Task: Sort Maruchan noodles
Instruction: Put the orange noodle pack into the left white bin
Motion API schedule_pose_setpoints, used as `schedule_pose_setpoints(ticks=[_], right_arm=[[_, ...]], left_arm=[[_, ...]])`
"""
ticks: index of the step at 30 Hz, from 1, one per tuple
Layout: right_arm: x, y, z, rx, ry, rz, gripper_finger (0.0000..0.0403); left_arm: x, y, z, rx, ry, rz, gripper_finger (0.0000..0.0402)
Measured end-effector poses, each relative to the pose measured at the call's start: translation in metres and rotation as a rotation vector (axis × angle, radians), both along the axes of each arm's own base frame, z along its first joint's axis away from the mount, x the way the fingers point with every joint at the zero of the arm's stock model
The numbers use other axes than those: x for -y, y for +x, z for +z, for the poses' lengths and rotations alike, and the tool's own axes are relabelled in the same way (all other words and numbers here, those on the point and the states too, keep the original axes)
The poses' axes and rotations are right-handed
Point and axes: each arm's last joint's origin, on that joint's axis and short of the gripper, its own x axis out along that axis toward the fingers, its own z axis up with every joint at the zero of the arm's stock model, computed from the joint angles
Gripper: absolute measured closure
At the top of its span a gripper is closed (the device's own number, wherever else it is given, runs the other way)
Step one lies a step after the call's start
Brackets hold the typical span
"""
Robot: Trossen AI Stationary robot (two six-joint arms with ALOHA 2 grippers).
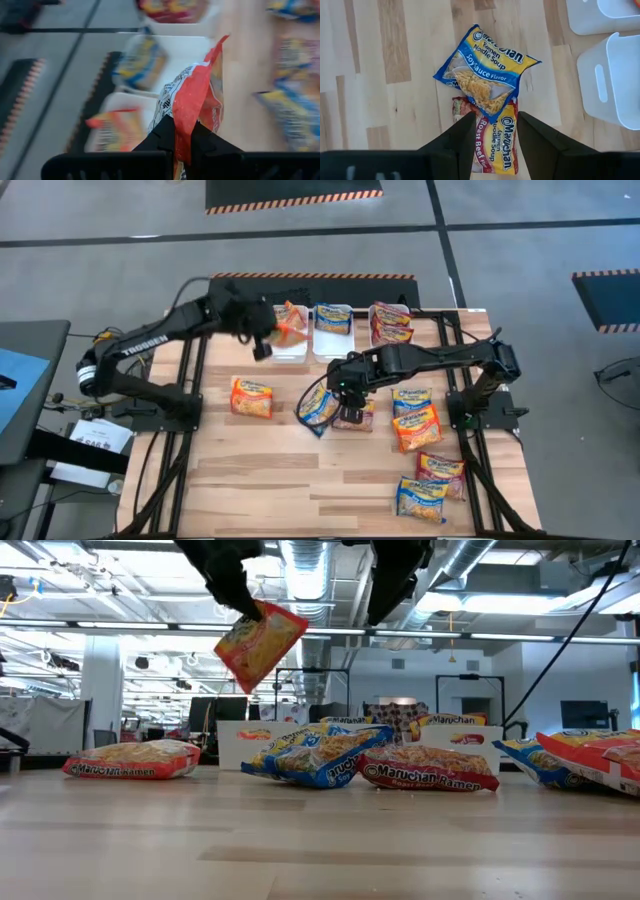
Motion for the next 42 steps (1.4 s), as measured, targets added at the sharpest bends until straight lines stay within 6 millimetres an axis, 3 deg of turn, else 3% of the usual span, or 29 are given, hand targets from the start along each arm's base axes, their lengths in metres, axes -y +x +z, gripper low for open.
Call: schedule_pose_setpoints(ticks=[6,11,17,22,32,42], right_arm=[[0.0,0.0,0.0,0.0,-0.003,0.005,0.0237],[0.0,0.0,0.0,0.001,-0.004,0.006,0.0237],[0.0,0.0,0.0,0.002,-0.004,0.005,0.0237],[0.0,0.0,0.0,0.001,-0.005,0.006,0.0237],[0.001,0.0,0.0,0.002,-0.012,0.012,0.0237],[-0.001,0.0,0.0,0.002,-0.004,-0.002,0.0237]], left_arm=[[-0.056,-0.005,-0.005,-0.064,0.036,0.09,0.0401],[-0.096,0.01,-0.019,-0.155,0.018,0.102,0.0401],[-0.126,0.034,-0.035,-0.29,-0.053,0.09,0.0401],[-0.136,0.045,-0.048,-0.33,-0.112,0.066,0.0401],[-0.133,0.051,-0.065,-0.418,-0.172,0.06,0.0401],[-0.138,0.067,-0.099,-0.555,-0.163,0.09,0.0401]])
